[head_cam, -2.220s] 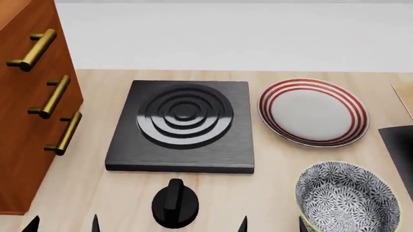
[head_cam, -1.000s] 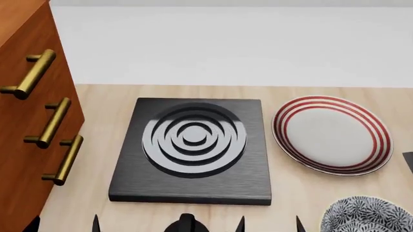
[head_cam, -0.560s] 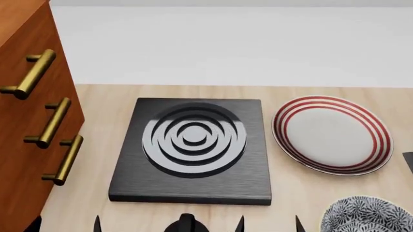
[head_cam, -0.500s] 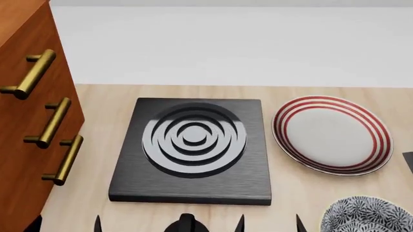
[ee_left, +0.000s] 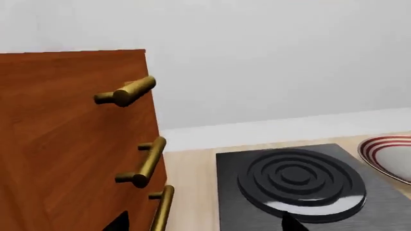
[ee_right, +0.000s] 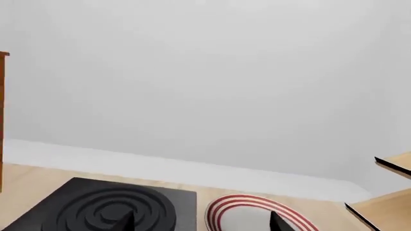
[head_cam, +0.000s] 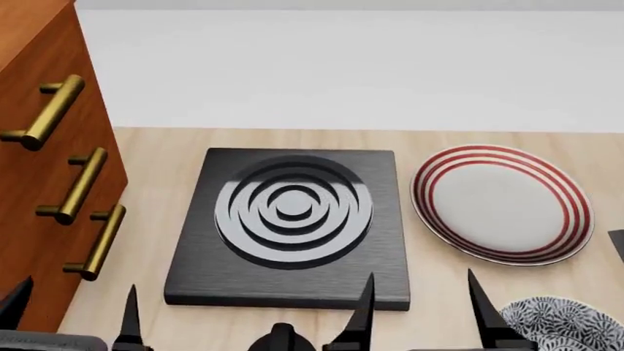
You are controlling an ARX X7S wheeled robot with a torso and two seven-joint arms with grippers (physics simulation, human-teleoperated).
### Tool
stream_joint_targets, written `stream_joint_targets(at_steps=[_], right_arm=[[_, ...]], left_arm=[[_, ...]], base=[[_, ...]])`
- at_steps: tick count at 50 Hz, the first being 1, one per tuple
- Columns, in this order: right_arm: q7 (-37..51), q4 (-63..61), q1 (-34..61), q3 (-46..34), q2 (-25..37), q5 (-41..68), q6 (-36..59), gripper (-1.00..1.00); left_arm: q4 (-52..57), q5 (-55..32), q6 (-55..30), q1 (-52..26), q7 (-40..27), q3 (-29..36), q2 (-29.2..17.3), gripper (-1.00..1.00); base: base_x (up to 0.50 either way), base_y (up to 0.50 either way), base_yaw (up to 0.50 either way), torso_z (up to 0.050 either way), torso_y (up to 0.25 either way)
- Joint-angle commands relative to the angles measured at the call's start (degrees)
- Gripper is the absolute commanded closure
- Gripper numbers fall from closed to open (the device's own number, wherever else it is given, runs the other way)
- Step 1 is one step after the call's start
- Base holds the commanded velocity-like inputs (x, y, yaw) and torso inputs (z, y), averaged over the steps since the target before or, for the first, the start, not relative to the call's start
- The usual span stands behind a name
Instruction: Pick up the cream cheese and put it in the bowl.
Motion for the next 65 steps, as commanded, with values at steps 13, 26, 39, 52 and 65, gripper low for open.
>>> stream_joint_targets(at_steps=[13,26,39,52,65], right_arm=[[-0.13,-17.96,0.60,3.75,3.76,5.49,12.81,-1.00],[-0.05,-14.53,0.60,3.64,2.73,6.12,11.32,-1.00],[-0.19,-14.20,0.22,3.53,2.76,6.46,10.17,-1.00],[-0.88,-13.01,-0.37,4.09,2.73,7.73,7.93,-1.00],[-0.83,-12.55,-0.25,3.83,2.82,7.70,7.43,-1.00]], left_arm=[[23.08,-6.34,-23.45,-6.12,-5.09,-2.97,-2.17,-1.00],[20.57,-5.59,-19.82,-4.79,-4.55,-2.17,-2.61,-1.00],[20.90,-4.22,-18.16,-3.69,-5.12,-1.11,-3.54,-1.00],[20.57,-3.50,-17.00,-3.26,-5.72,-0.47,-3.79,-1.00],[20.06,-3.27,-16.29,-3.28,-5.84,0.02,-4.05,-1.00]], base=[[0.00,0.00,0.00,0.000,0.000],[0.00,0.00,0.00,0.000,0.000],[0.00,0.00,0.00,0.000,0.000],[0.00,0.00,0.00,0.003,-0.153],[0.00,0.00,0.00,0.004,-0.191]])
